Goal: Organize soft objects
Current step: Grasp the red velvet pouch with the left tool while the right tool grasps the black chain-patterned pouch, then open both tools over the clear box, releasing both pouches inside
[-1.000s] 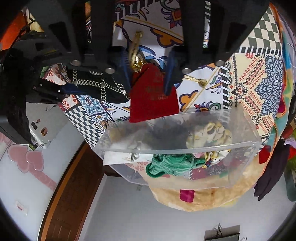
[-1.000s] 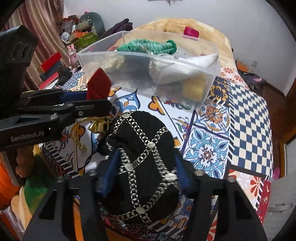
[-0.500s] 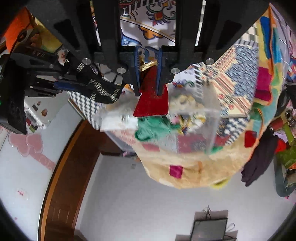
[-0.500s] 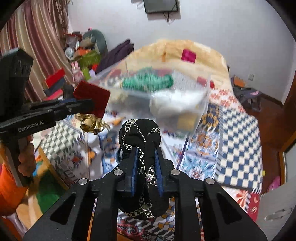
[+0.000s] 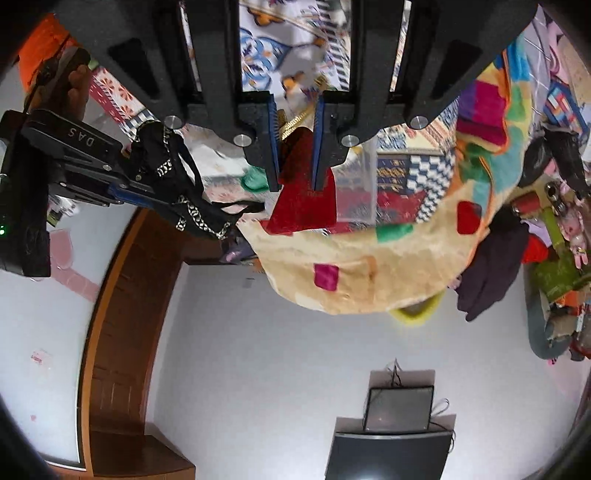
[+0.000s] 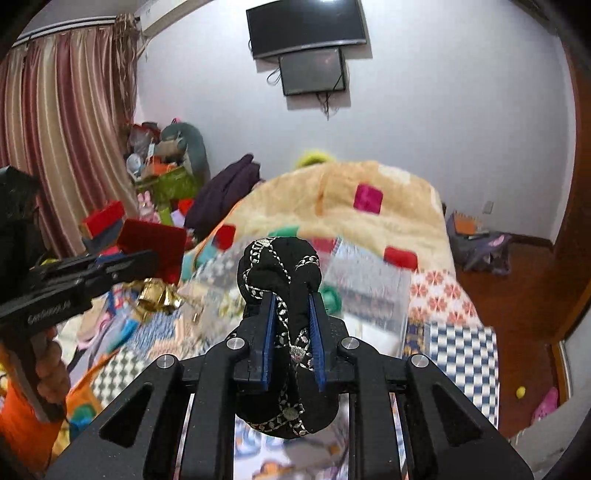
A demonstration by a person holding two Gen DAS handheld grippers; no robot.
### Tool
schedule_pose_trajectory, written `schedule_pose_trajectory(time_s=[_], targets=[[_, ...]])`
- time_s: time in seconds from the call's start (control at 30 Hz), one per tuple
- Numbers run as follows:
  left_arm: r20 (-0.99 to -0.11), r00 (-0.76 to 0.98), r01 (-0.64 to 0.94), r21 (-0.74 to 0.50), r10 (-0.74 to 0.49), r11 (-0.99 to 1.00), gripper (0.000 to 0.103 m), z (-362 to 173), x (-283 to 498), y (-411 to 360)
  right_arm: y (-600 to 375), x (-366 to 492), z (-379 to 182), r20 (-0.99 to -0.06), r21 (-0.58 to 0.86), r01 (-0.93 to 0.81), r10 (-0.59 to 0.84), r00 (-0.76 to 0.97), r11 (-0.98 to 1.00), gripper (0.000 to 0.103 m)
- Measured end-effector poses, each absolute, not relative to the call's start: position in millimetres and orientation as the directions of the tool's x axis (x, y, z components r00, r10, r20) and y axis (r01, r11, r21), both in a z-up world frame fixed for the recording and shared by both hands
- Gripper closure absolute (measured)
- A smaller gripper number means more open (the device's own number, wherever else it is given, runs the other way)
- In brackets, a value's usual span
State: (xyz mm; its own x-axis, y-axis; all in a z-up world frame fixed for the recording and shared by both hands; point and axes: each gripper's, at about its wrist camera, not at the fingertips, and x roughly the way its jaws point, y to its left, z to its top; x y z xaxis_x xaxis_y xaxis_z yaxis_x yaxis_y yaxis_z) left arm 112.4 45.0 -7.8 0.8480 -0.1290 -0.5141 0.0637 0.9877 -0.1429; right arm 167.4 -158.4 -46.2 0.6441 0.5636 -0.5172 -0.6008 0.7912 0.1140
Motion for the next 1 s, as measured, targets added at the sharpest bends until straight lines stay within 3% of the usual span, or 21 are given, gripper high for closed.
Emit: schedule_pose_trajectory(time_s=[0.27,0.67,0.73,0.8,0.83,0.87,0.9,1.0], targets=[[-0.546,0.835,0.011,-0.103,-0.066,0.995,0.088,-22,144,49,-141,189,-50,-0.507,0.099,-0.557,0.524,0.685,0.824,0.087],[-0.675,0.733,0.046,-0.082,-0.089,0.996,0.088,-71,190,33,-125,220,-90,-0.625,0.108,-0.531,0.473,0.621,0.840,0.083],[-0.687,0.721,0.056,-0.075,-0.093,0.996,0.085,-77,194,28,-125,220,-92,-0.629,0.106,-0.527,0.467,0.621,0.843,0.081],[-0.693,0.715,0.067,-0.064,-0.093,0.996,0.076,-79,195,23,-127,220,-93,-0.634,0.107,-0.518,0.460,0.622,0.849,0.068],[-0.695,0.713,0.073,-0.061,-0.095,0.995,0.073,-79,195,21,-128,222,-95,-0.638,0.109,-0.510,0.454,0.622,0.853,0.056],[-0.693,0.714,0.075,-0.059,-0.095,0.995,0.064,-79,194,20,-129,222,-96,-0.643,0.111,-0.503,0.448,0.621,0.857,0.050],[-0.689,0.718,0.080,-0.061,-0.100,0.995,0.057,-78,191,19,-131,223,-98,-0.648,0.118,-0.500,0.448,0.616,0.858,0.049],[-0.673,0.731,0.088,-0.070,-0.112,0.994,0.048,-73,183,19,-136,223,-98,-0.658,0.141,-0.501,0.459,0.597,0.854,0.046]])
